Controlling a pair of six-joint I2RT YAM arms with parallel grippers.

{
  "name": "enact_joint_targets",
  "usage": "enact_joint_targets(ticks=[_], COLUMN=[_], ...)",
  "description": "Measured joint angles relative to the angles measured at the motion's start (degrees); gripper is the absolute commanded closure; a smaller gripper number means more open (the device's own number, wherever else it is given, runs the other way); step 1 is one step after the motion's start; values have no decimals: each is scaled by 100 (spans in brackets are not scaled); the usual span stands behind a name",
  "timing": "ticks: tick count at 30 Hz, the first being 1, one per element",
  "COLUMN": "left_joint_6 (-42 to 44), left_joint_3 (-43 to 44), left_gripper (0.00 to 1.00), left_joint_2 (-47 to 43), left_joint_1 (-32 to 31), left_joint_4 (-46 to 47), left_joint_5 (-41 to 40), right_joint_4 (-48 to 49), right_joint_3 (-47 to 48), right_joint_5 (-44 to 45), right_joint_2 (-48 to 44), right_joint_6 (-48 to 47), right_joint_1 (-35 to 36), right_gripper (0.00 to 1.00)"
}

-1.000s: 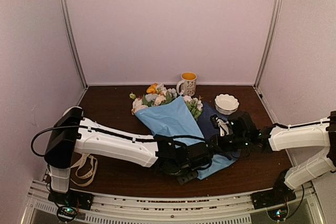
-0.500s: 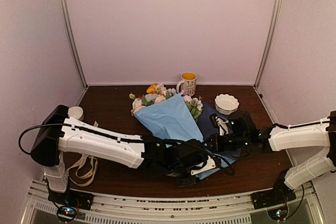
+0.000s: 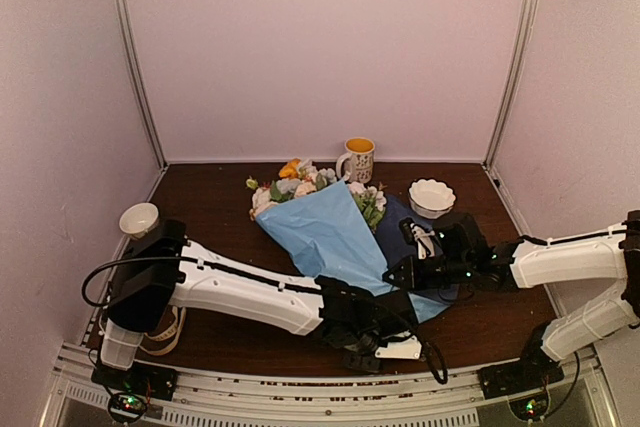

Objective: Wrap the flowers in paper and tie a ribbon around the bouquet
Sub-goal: Press the fold line on the 2/3-folded wrapping paper.

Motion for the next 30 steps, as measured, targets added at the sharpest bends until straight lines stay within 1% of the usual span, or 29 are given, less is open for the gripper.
enact_joint_targets(ticks=[4,11,17,21,23,25,30], left_joint_6=[-20,-201,-439,-667,-686,-632,-348], left_joint_3=[-101,-839,-1694,-2166,-2162,-1923,-787], left_gripper=[50,57,57,55,54,48,39], left_joint_2=[0,-468,-1029,-1480,-1622,-1622,-997], left_joint_1=[22,131,140,140,140,140,138], left_joint_4=[-164,-87,197,136,162,186,350], left_joint_5=[11,63,59,142,223,280,262], right_joint_4=[-33,-136,-81,-66,-68,-85,-122], right_joint_3=[0,0,-118,-195,-195,-190,-170], right_joint_5=[0,24,22,22,24,42,57], right_joint_2=[0,-72,-87,-111,-160,-208,-214], right_joint_6=[22,61,223,323,321,304,280], right_joint_1=[4,90,155,197,203,203,203], right_gripper=[100,100,100,100,100,100,100])
